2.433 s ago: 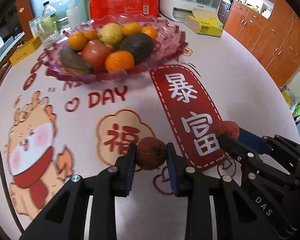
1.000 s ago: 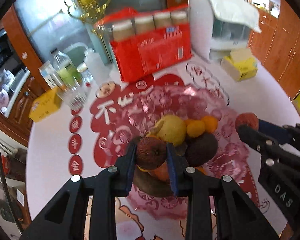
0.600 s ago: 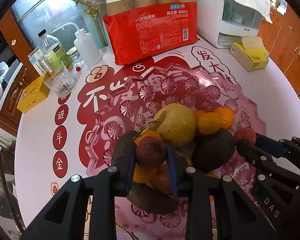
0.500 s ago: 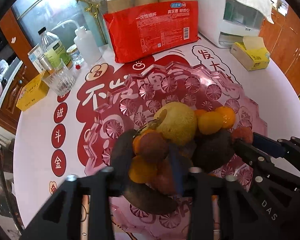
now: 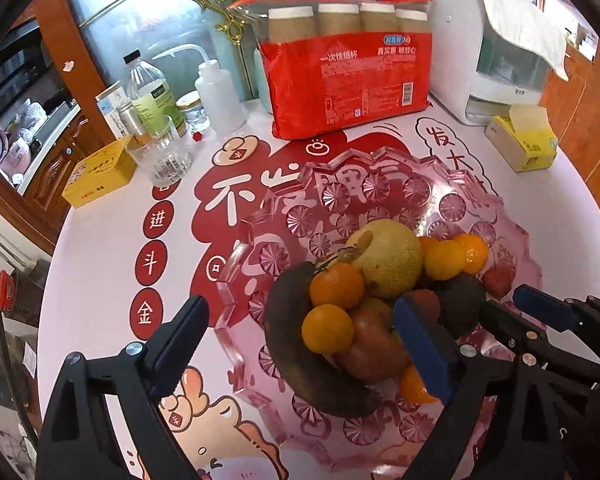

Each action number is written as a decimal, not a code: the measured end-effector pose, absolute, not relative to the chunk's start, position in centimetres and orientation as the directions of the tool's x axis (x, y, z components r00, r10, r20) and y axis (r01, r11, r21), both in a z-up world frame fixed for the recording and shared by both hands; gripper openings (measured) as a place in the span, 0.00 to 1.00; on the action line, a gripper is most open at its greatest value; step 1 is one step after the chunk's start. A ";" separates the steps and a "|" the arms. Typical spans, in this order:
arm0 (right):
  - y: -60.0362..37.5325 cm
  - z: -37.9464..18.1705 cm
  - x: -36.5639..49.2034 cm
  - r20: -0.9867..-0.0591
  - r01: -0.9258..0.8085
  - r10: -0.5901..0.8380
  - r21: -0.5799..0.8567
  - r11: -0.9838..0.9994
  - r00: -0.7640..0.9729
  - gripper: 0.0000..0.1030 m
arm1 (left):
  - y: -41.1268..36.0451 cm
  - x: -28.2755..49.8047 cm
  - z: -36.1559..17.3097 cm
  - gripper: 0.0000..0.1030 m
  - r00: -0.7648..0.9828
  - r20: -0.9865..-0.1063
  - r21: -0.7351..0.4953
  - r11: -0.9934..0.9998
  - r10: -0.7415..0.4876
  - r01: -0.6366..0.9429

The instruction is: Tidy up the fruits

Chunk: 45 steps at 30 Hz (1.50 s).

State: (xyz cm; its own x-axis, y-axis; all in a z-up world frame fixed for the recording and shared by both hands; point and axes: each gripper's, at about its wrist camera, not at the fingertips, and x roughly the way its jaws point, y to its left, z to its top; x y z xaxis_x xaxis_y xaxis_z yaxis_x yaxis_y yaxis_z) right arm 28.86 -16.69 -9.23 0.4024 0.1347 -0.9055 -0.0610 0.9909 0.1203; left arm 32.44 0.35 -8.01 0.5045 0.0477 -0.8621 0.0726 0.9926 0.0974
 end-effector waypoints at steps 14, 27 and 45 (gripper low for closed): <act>-15.6 -4.6 24.7 -0.864 -0.084 0.123 0.094 0.992 0.489 0.49 | 2.6 27.0 -3.0 0.90 0.570 -0.820 0.044 0.999 0.040 -0.008; -15.7 -3.5 17.0 -0.844 -0.131 0.152 0.098 0.987 0.514 0.53 | 2.4 17.5 -3.8 0.91 0.551 -0.832 0.044 0.997 0.068 -0.056; -17.6 0.8 4.4 -0.843 -0.189 0.205 0.125 0.974 0.497 0.53 | -0.7 3.4 0.1 0.91 0.550 -0.828 0.059 0.993 0.107 -0.103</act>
State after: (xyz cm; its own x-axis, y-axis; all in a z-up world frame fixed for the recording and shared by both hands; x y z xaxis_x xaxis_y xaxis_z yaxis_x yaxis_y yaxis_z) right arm 4.37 -17.64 0.77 0.4972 0.2046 -0.8432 -0.1888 0.9740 0.1251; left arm 3.37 -0.71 0.14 0.5503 0.1069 -0.8281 -0.1035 0.9929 0.0595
